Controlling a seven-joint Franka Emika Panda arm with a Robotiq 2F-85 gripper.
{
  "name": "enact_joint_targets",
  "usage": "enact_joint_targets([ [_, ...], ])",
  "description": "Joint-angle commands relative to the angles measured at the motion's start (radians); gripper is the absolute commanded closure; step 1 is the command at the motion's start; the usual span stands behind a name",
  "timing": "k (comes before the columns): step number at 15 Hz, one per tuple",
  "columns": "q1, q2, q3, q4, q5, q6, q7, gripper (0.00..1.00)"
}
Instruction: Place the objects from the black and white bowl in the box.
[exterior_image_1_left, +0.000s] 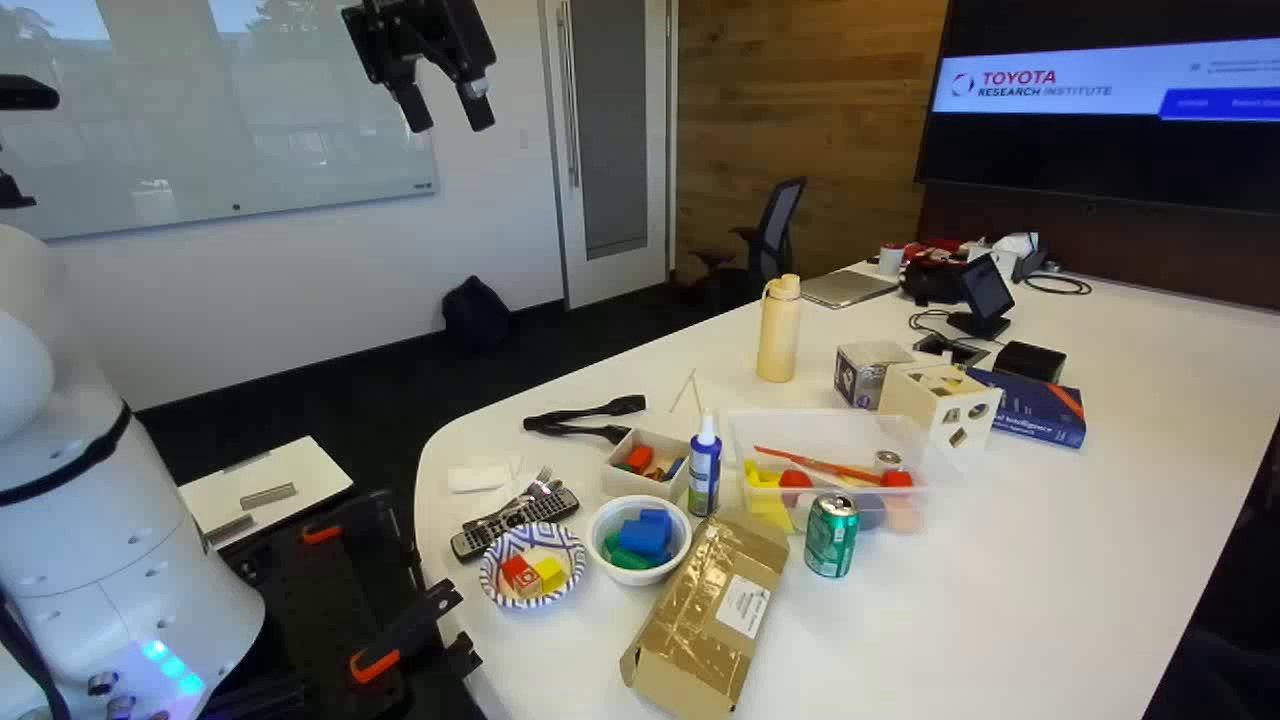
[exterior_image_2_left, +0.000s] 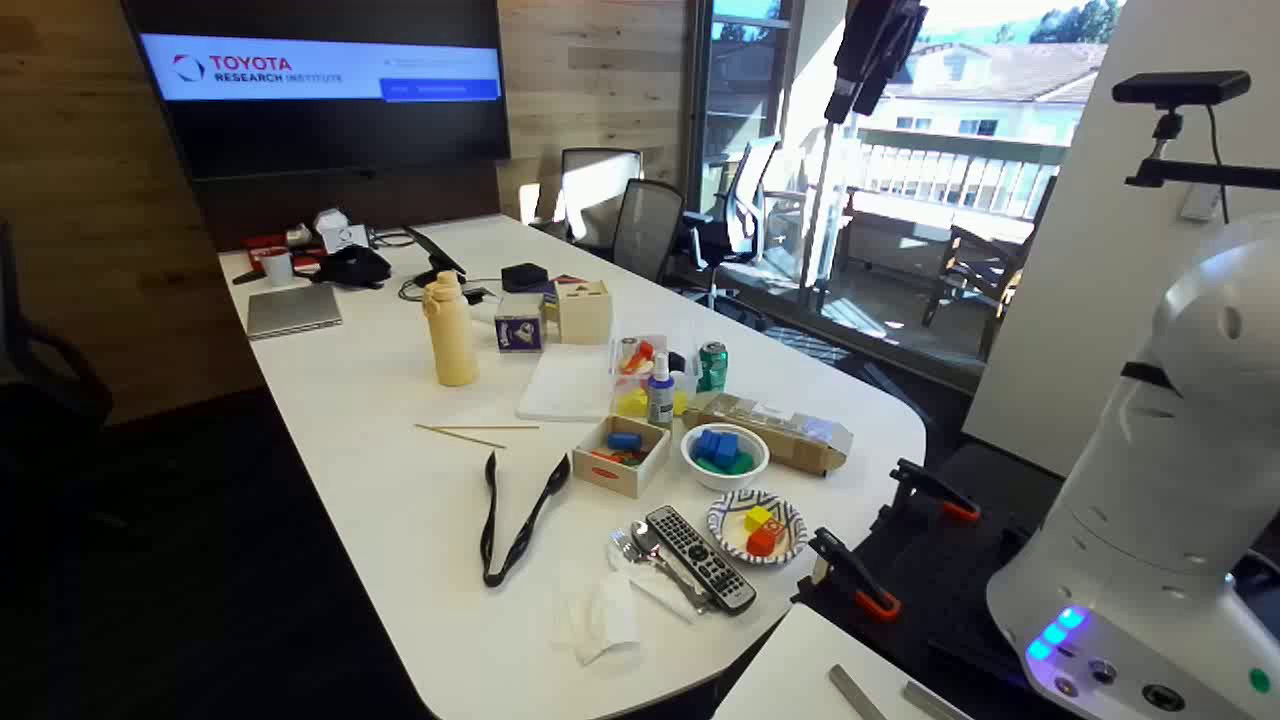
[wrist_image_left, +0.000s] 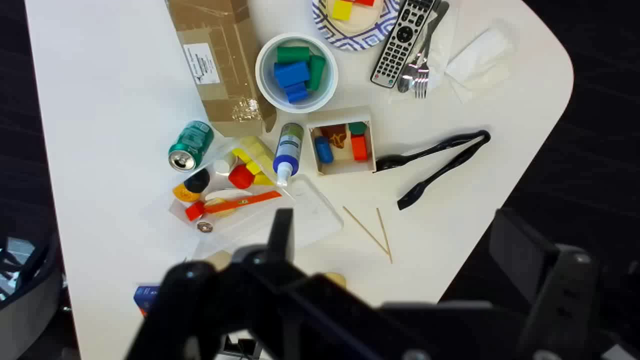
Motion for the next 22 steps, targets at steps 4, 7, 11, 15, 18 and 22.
enact_joint_targets([
  [4, 0.004, 0.040, -0.007, -0.044, 0.005, 0.072, 0.023, 0.00],
  [7, -0.002, 0.104, 0.005, -0.181, -0.001, 0.261, 0.049, 0.00],
  [11, -0.019, 0.336, 0.042, -0.257, -0.012, 0.549, 0.129, 0.00],
  [15, -0.076, 0.592, 0.131, -0.292, -0.072, 0.829, 0.270, 0.00],
  [18, -0.150, 0.805, 0.191, -0.291, -0.163, 1.016, 0.430, 0.00],
  [22, -0.249, 1.025, 0.191, -0.287, -0.496, 1.127, 0.741, 0.00],
])
